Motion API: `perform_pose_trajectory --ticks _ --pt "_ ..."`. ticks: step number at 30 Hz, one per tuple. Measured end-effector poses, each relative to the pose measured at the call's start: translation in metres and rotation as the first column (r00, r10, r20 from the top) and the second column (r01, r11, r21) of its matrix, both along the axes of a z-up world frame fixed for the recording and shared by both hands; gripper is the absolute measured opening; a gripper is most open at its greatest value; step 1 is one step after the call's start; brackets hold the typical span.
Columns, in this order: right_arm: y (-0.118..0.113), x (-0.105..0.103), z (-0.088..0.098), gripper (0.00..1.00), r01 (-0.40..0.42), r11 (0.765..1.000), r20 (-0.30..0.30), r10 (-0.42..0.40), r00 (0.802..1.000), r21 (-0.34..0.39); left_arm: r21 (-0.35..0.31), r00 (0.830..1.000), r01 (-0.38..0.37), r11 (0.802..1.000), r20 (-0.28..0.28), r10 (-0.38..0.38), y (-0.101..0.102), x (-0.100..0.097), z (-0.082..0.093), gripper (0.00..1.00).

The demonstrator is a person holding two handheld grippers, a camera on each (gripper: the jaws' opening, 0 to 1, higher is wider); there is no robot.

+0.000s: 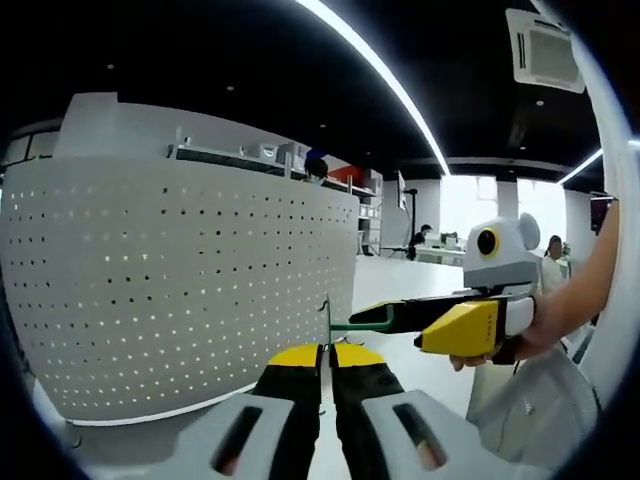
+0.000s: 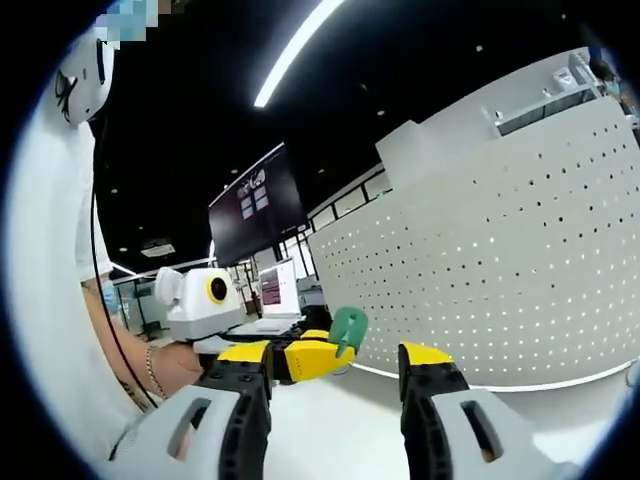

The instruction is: Insert the hook assembly into the mounting plate slot until the hook locks in place.

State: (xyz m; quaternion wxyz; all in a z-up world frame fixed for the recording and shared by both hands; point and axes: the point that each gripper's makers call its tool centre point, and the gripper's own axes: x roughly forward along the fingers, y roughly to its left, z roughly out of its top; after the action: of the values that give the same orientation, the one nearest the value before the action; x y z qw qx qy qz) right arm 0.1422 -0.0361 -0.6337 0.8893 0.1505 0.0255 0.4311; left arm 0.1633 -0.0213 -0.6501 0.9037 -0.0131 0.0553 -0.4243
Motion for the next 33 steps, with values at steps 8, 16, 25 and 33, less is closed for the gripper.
perform_pose_trajectory --ticks 8,16,25,33 --pt "0.0 0.003 0.002 0.41 0.017 0.999 -0.015 -0.017 1.0 0.033 -0.015 1.0 0.009 1.0 -0.009 -0.009 -0.006 -0.005 0.0 0.03" --pt "-0.001 0.004 0.005 0.31 0.026 0.998 -0.025 -0.024 0.999 0.063 -0.024 1.0 0.013 1.0 -0.006 -0.013 -0.008 -0.007 0.001 0.03" --pt "-0.001 0.006 0.0 0.19 0.041 0.998 -0.04 -0.039 0.998 0.045 -0.019 1.0 0.02 1.0 -0.001 -0.02 -0.011 -0.008 0.002 0.03" --pt "-0.003 0.008 0.001 0.08 0.054 0.996 -0.068 -0.049 0.996 0.068 -0.009 1.0 0.021 1.0 0.008 -0.021 -0.014 -0.009 0.002 0.03"
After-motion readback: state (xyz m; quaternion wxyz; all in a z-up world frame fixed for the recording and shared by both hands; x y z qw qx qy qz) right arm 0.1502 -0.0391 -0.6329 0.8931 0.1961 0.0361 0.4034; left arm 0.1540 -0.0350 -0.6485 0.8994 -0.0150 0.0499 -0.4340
